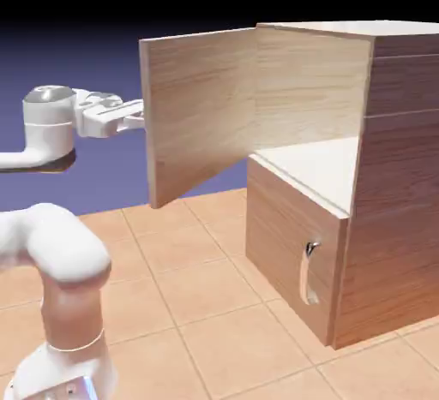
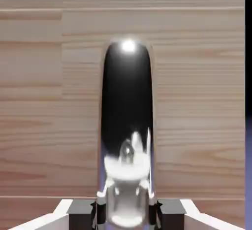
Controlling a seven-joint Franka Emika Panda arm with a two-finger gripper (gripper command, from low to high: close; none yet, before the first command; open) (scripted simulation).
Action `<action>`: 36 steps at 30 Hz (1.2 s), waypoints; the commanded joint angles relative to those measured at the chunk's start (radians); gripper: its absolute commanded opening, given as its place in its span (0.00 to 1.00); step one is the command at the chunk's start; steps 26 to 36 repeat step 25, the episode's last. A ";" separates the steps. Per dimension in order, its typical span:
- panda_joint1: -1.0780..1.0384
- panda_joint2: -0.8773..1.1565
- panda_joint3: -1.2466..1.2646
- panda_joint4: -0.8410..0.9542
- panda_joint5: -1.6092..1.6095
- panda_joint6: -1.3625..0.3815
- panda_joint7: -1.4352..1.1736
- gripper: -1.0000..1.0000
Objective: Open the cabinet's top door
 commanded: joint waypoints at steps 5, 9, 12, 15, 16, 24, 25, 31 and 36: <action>-0.163 0.066 0.154 0.181 0.095 -0.159 0.008 0.00; -0.304 0.094 0.261 0.326 0.152 -0.273 0.004 0.00; -0.412 0.101 0.334 0.435 0.186 -0.352 -0.006 0.00; -0.520 0.097 0.398 0.543 0.216 -0.429 -0.021 0.00; -0.556 0.094 0.418 0.580 0.225 -0.453 -0.027 0.00; -0.827 0.045 0.541 0.870 0.275 -0.644 -0.091 0.00; -0.834 0.044 0.544 0.878 0.276 -0.649 -0.093 0.00; -0.834 0.044 0.544 0.878 0.276 -0.649 -0.093 0.00; -0.834 0.044 0.544 0.878 0.276 -0.649 -0.093 0.00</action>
